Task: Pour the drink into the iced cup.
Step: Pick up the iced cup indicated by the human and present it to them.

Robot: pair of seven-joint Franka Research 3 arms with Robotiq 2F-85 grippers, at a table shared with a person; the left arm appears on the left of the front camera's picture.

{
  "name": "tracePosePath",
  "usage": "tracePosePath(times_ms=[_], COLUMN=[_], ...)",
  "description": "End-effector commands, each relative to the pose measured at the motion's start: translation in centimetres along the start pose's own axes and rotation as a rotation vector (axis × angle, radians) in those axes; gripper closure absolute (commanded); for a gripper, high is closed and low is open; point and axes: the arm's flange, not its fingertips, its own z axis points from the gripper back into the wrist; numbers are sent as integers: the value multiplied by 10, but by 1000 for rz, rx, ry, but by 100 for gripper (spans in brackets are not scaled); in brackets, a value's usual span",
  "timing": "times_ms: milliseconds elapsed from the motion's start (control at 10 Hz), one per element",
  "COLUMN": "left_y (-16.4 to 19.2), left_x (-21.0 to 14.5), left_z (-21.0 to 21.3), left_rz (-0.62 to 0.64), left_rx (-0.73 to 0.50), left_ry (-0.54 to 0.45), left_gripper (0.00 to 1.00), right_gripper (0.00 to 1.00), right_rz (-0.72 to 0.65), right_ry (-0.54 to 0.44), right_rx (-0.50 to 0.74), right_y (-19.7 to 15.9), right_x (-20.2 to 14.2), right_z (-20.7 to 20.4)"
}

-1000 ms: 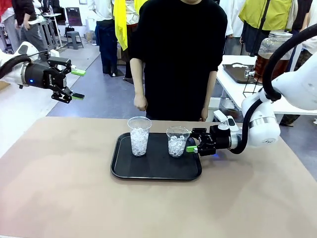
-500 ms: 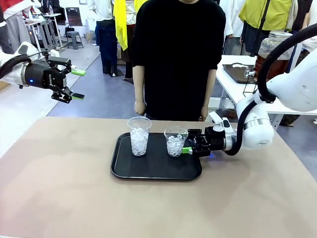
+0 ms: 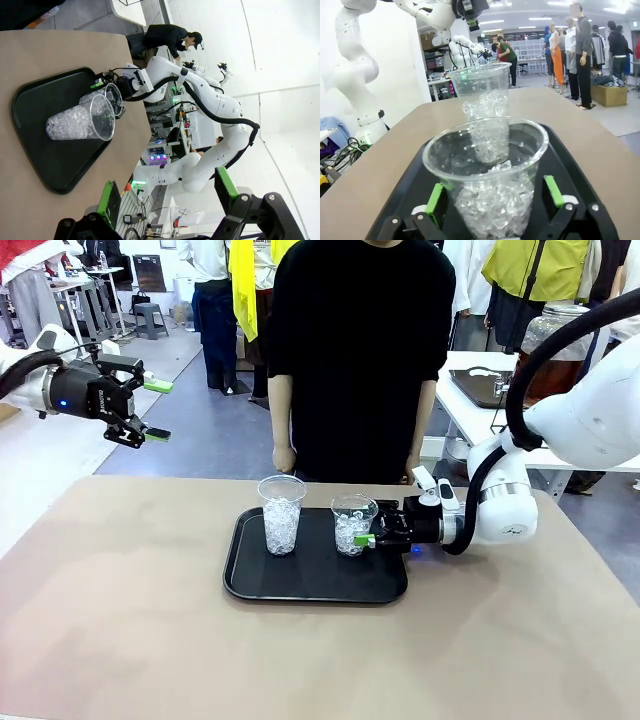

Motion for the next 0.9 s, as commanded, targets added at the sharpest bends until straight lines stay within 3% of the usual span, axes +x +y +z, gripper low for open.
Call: tracePosePath(times_ms=[0, 200, 400, 800], left_y=[-1, -1, -1, -1], left_x=[-2, -2, -2, -2], left_z=[1, 1, 1, 1], left_rz=[-1, -1, -1, -1], left_rx=[-3, -3, -3, -3], left_ry=[-1, -1, -1, -1], left_gripper=[0, 0, 0, 0], right_gripper=[0, 0, 38, 38], right_rz=[18, 4, 7, -16], right_ry=[-8, -10, -6, 0], right_rx=[-33, -19, -11, 12], right_y=[-8, -9, -6, 1], right_x=[-1, -2, -1, 9], right_z=[-13, -16, -14, -13])
